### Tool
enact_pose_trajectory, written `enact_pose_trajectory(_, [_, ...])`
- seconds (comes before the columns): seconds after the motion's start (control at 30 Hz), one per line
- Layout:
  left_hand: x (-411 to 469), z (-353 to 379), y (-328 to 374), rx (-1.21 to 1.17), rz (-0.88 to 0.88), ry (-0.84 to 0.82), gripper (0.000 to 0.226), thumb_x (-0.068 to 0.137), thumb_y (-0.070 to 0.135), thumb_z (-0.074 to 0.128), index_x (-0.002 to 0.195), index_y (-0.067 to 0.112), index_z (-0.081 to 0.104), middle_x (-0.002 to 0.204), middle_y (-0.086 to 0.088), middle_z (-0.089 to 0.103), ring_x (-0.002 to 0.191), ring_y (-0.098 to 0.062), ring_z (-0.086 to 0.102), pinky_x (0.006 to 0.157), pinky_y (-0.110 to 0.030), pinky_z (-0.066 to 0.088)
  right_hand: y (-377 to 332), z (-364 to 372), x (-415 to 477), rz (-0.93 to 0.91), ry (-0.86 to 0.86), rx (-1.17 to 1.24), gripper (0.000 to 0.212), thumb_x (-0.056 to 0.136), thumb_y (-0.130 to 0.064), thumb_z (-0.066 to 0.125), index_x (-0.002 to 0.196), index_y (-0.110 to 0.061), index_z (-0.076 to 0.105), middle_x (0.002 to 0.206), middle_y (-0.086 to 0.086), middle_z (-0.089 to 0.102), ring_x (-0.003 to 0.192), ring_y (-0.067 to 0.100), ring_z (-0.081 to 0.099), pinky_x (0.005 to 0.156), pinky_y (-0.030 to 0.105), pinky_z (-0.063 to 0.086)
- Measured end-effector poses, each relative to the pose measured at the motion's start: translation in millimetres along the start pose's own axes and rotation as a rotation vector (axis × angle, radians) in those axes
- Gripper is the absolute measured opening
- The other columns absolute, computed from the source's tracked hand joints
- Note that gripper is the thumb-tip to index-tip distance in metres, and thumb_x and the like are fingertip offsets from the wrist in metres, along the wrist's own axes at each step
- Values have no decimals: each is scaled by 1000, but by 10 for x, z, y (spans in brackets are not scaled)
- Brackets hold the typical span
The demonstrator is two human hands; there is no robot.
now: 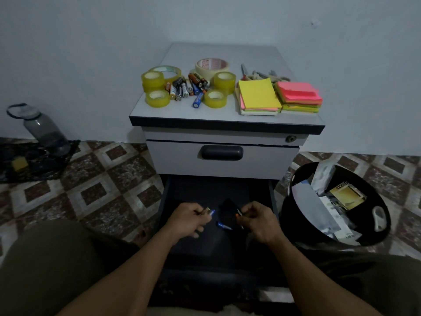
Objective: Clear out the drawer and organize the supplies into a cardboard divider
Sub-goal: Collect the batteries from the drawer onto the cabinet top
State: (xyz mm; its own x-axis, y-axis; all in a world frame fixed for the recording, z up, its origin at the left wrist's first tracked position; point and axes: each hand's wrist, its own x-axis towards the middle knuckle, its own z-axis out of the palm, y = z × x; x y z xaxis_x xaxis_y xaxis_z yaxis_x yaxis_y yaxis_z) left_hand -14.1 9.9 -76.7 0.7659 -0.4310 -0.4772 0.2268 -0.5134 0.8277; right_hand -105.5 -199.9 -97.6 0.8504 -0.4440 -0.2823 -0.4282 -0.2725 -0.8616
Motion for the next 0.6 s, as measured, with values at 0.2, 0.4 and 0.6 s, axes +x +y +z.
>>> enact_pose_trajectory(0.2, [-412, -170, 420, -176, 3, 29, 16, 86, 16, 76, 94, 3, 69, 76, -10, 67, 60, -14, 62, 55, -27, 55, -472, -158, -257, -117, -91, -16, 17, 76, -4, 79, 82, -11, 65, 63, 3, 70, 56, 10, 61, 60, 29, 49])
enact_pose_trajectory(0.4, [-855, -456, 875, -242, 54, 50, 20, 82, 13, 79, 94, 1, 70, 76, -13, 71, 67, -21, 69, 65, -32, 59, -1173, -401, -633, -280, -141, -54, 13, 80, -10, 77, 86, -14, 67, 72, 6, 72, 62, 14, 65, 64, 29, 53])
enact_pose_trajectory(0.6, [-1115, -901, 1537, -278, 120, 148, 18, 80, 5, 78, 92, -5, 69, 76, -17, 71, 64, -24, 70, 57, -30, 59, -2099, -649, -686, -439, -59, -4, 11, 83, -6, 75, 89, -6, 65, 74, 13, 72, 60, 13, 64, 60, 26, 52])
